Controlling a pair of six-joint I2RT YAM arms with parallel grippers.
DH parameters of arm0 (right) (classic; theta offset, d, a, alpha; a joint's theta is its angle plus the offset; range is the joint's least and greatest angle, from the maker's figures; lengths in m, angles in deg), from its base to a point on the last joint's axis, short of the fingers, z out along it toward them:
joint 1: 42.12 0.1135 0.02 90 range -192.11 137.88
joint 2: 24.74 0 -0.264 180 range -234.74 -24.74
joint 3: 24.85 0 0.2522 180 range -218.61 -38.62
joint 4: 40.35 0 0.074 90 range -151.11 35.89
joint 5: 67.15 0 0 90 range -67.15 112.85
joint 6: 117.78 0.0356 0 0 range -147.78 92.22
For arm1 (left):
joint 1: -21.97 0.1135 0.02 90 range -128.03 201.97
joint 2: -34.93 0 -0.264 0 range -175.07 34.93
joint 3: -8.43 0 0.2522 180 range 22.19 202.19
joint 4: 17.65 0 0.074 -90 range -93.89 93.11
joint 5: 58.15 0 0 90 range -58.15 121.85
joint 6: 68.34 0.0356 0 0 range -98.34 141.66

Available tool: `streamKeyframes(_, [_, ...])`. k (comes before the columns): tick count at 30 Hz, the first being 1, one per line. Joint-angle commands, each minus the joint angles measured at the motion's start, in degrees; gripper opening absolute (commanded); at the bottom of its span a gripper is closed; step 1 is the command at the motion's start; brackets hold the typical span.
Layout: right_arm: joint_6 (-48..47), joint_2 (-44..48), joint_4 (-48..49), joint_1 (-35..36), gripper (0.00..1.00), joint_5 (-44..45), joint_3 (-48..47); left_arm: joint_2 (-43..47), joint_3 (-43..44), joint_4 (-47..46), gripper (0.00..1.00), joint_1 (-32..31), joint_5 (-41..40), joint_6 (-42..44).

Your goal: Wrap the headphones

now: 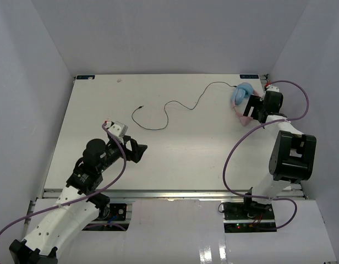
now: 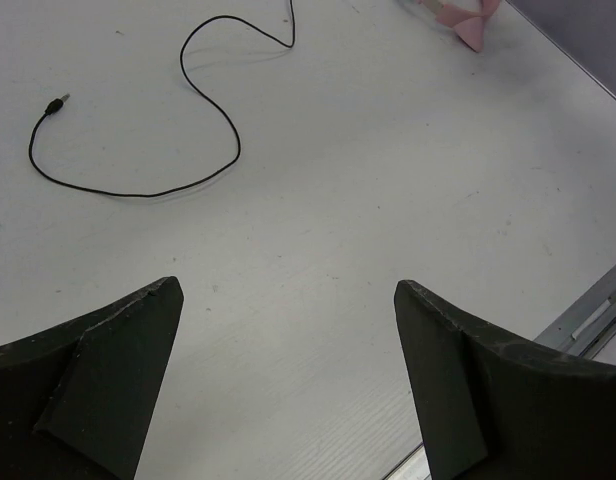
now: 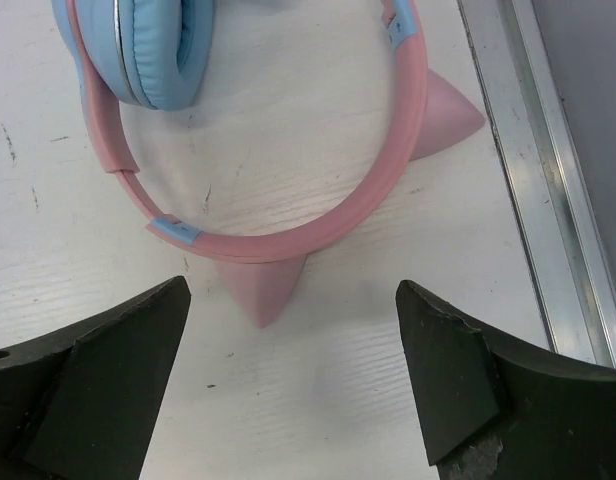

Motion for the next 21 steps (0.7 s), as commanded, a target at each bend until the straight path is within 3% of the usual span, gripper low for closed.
streamKeyframes(1, [2.75,-0.61,3.92,-0.33,0.9,2.27,0.98,1.34,0.0,-0.68,0.98,0.28,1.21,0.43])
streamKeyframes(4, [2.43,-4.0,1.91,-1.2,0.9,0.73,-2.89,1.88,-0.04,-0.68,0.98,0.19,0.97,0.39])
streamKeyframes(8, [4.27,-4.61,7.13,-2.26,0.9,-3.14,-3.4,2.32,-0.11,-0.68,0.98,0.19,0.49,0.41])
streamKeyframes(16, [12.86,-10.96,1.08,-2.33,0.9,1.0,-11.07,1.43,0.09,-0.76,0.98,0.19,0.86,0.69])
streamKeyframes(21, [14.61,-14.72,-1.49,-2.26,0.97,3.31,-14.55,1.25,0.09,-0.94,0.98,0.19,1.26,0.83])
